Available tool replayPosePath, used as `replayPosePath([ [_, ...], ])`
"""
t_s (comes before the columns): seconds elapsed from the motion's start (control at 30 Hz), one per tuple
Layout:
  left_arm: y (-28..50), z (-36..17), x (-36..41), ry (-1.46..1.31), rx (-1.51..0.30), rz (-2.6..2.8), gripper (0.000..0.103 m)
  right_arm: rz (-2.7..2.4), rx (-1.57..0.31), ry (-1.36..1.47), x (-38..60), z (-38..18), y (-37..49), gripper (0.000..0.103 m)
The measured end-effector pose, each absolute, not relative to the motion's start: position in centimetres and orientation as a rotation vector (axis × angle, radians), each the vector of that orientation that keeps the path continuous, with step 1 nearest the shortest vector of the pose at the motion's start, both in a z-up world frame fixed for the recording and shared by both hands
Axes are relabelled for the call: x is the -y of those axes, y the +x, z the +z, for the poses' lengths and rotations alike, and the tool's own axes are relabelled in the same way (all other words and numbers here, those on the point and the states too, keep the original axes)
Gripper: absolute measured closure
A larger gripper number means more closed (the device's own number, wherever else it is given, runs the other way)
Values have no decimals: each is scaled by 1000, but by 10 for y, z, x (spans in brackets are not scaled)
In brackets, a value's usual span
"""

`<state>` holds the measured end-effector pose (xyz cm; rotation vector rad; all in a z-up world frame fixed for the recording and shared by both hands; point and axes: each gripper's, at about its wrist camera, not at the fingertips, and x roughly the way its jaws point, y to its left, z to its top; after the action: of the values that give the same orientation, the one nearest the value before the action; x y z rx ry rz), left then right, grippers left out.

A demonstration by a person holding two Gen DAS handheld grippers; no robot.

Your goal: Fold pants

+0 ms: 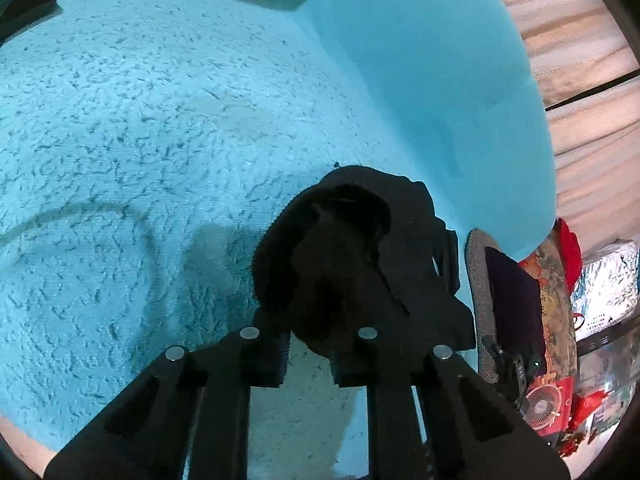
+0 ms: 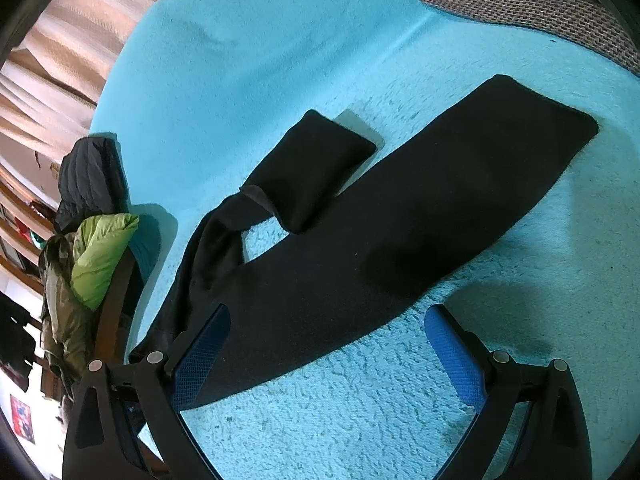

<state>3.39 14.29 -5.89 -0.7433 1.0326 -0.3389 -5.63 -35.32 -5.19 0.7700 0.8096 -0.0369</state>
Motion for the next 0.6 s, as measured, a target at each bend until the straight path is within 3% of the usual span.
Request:
replayPosePath([
  [0.1,35,-58,-141,-730,-1029,-319,90,-76,-692,830,375,-41,-73,5],
  [0.3,39,-61,-135,-721,-1025,-317,91,-104,-682,977,470,-35,-86,3],
  [0.43,40,-57,-130,-680,-1028,-299,100,-96,-722,1216,517,-63,-88,4],
  [0.6,40,-53,-126,-656,-1011,-283,100,-98,-759,1125,518,-61,-72,21],
])
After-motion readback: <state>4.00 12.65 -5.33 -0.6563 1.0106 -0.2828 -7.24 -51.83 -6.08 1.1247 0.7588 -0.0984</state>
